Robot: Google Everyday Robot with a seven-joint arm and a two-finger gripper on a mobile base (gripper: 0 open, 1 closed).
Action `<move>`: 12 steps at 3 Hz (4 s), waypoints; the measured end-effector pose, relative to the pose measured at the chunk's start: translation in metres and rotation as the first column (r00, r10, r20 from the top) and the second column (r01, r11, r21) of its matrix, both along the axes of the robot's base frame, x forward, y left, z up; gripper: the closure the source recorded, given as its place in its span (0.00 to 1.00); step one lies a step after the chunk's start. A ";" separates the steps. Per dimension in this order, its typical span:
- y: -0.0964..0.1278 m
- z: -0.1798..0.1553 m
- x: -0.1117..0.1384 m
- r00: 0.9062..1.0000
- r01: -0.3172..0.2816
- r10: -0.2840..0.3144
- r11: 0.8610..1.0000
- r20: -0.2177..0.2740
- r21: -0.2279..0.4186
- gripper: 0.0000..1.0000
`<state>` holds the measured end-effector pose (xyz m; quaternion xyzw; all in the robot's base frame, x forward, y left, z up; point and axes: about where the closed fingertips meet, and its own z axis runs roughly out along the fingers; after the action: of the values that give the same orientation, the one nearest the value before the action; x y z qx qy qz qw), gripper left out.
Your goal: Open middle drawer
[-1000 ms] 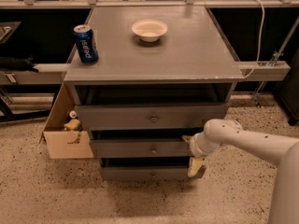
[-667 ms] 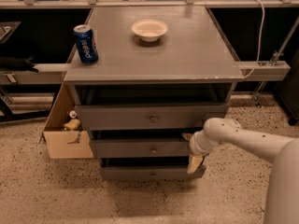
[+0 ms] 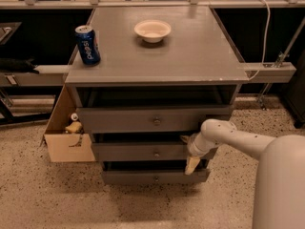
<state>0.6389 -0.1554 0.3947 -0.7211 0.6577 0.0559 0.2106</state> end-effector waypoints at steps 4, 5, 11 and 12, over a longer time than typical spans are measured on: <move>0.011 0.006 0.000 0.999 -0.033 0.034 0.999 -0.028 0.007 0.96; 0.014 0.013 -0.012 0.998 -0.047 0.048 0.998 -0.044 0.029 1.00; 0.015 0.005 -0.024 0.994 -0.071 0.073 0.997 -0.084 0.027 0.00; 0.009 -0.003 -0.051 0.985 -0.091 0.095 0.995 -0.147 0.032 0.00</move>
Offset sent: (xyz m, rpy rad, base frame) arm -0.0343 0.0124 0.0195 0.0451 0.0584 0.0766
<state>0.5880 -0.1466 0.3922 -0.7422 0.6364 0.1273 0.1672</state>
